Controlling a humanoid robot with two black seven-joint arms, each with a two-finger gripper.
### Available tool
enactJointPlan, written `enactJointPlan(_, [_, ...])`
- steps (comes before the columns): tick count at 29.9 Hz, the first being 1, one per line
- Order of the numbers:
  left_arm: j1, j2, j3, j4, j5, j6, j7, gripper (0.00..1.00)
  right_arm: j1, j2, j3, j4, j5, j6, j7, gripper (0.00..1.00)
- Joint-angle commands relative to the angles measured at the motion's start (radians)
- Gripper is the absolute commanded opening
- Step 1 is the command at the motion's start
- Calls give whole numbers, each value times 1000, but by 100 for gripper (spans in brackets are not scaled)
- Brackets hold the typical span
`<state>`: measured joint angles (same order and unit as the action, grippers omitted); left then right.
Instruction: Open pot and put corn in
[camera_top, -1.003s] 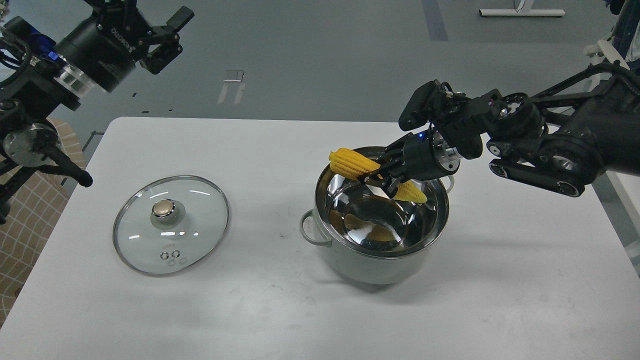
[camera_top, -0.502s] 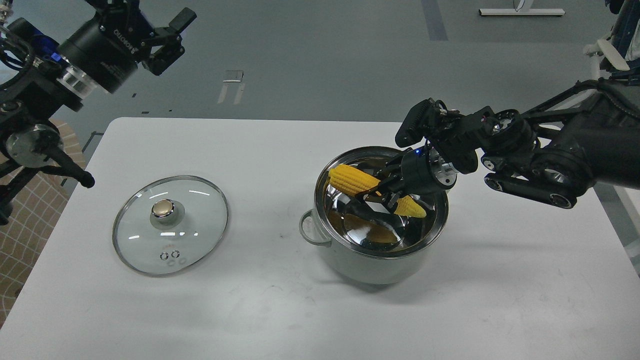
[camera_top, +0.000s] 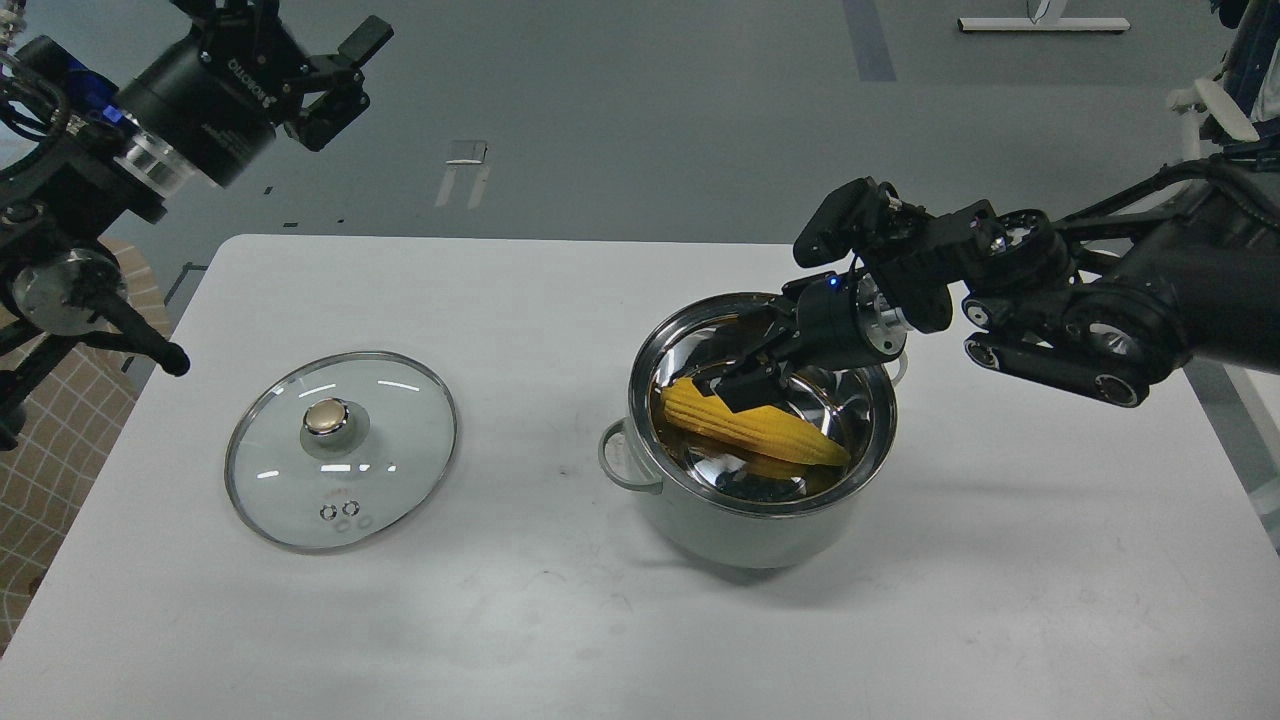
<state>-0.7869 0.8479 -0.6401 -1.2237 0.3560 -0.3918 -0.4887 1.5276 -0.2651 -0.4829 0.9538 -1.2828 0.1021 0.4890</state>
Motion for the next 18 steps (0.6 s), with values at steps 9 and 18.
enactJointPlan(9, [-2,-113,2,99,26,8,0,98,-76,-46,288,-257,411,-78,0,100])
enactJointPlan(18, [-3,-335,-1,317,12,-22,0,98,-315,4,708,-409,621,-52,0,100])
